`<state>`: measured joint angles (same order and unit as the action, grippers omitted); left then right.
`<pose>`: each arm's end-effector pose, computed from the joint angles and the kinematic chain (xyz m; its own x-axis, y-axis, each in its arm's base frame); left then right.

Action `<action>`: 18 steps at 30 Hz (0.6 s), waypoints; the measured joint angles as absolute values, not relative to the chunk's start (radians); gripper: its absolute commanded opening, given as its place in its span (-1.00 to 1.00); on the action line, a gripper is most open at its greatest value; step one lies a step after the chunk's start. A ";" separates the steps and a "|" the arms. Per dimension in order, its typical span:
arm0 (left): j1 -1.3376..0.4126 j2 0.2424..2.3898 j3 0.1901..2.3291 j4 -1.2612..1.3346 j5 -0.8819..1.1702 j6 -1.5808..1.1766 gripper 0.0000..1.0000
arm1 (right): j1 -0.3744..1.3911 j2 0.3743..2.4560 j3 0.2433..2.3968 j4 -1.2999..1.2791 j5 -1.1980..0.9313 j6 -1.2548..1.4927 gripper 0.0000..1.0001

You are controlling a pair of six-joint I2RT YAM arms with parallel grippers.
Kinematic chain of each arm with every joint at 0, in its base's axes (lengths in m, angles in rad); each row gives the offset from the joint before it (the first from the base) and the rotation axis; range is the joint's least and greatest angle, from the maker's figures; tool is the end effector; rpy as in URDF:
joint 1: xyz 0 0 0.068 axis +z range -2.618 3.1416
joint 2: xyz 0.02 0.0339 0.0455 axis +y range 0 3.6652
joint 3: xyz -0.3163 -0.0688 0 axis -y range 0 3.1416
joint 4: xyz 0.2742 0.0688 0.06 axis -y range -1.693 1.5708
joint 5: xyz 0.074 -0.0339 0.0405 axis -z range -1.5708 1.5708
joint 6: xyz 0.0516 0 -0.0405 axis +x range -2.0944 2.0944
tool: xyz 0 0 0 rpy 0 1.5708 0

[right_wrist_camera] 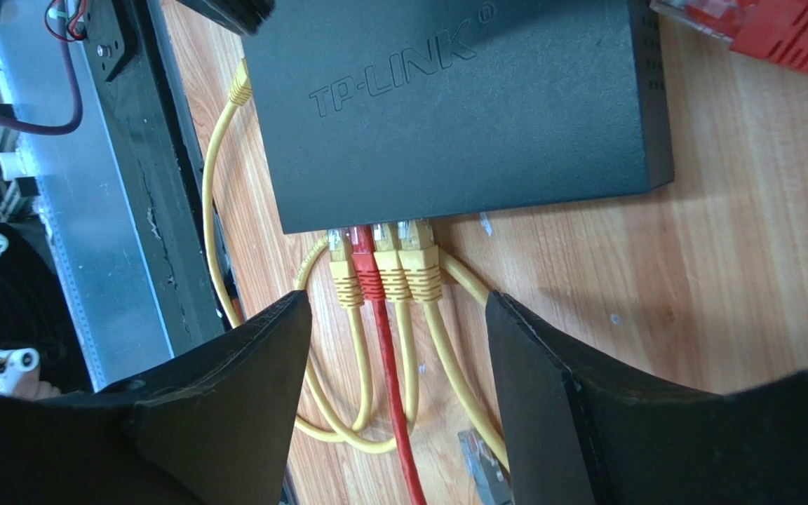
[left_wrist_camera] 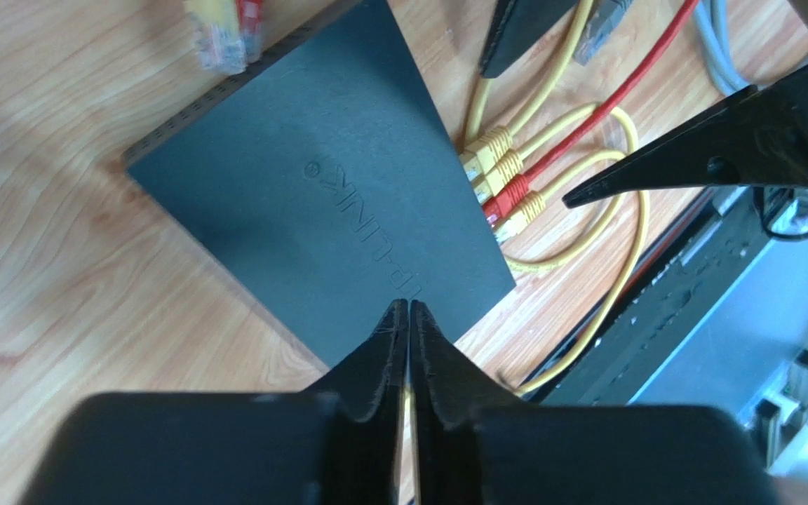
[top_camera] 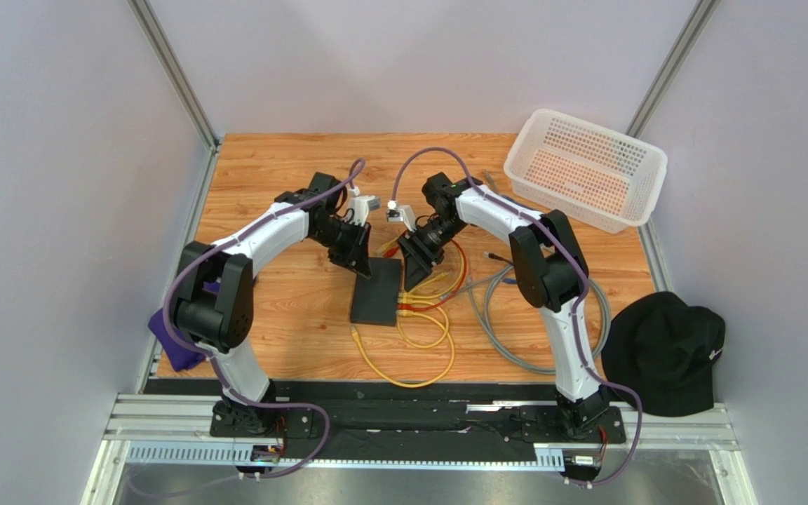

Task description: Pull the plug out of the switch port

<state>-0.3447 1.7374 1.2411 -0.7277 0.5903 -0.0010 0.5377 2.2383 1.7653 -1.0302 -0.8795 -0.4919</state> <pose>0.3497 -0.1561 0.2377 -0.8856 0.3171 -0.3394 0.4579 0.7183 -0.5238 0.4043 0.2874 0.1838 -0.5800 -0.6964 -0.4226 -0.7319 0.2178 0.6456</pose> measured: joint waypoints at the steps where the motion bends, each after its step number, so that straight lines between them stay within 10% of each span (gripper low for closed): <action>1: -0.347 1.749 1.242 -0.725 0.602 0.002 -0.97 | 0.538 2.247 1.766 -1.030 -0.884 -0.490 0.31; 18: -0.352 1.952 1.347 -0.773 0.575 -0.033 -1.00 | 0.552 2.359 1.834 -1.047 -0.952 -0.469 0.15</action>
<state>-0.3519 1.9518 1.3472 -0.7731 0.5751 -0.0334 0.5518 2.3589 1.8336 -1.0473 -0.9520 -0.4686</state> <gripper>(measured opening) 0.008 0.599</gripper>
